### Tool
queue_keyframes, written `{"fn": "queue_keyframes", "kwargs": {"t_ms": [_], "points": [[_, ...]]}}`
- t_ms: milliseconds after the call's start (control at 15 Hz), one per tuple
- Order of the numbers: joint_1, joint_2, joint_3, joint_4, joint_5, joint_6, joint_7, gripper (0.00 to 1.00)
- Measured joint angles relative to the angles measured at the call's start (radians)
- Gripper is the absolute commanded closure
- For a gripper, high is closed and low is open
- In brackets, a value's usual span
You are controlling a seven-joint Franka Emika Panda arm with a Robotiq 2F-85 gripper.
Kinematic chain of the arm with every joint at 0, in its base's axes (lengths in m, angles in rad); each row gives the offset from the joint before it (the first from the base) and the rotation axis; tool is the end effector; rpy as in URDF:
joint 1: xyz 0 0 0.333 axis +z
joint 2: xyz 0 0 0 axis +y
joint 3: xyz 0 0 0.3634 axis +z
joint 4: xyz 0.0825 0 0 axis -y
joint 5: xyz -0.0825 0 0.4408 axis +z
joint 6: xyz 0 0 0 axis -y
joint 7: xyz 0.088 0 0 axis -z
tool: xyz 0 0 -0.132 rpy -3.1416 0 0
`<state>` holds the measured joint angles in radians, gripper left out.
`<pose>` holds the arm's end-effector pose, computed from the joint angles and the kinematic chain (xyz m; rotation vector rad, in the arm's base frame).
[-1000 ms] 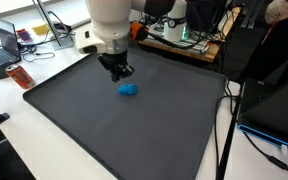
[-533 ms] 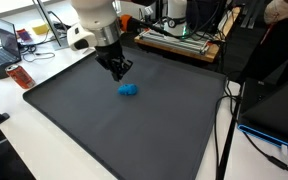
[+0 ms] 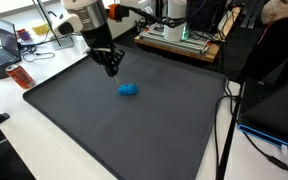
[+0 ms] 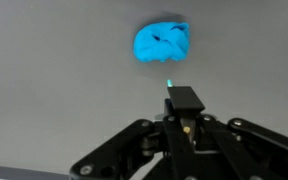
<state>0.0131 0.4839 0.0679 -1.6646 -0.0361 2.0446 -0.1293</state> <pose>0.7285 0.0515 0.3049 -3.1150 -0.3476 0.1609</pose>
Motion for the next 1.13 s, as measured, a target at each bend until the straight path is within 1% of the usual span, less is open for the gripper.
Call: {"fn": "queue_keyframes", "kwargs": {"t_ms": [200,600,867,1133], "points": [[-0.034,-0.07,-0.001,-0.056,0.034,0.012,-0.046,0.97],[-0.128,-0.272,-0.01,-0.219,0.191,0.035,-0.221,0.96],[-0.14,-0.393,-0.04,-0.319,0.271,0.036,-0.306,0.96],[-0.14,-0.467,-0.065,-0.394,0.32,0.036,-0.375,0.96]]}}
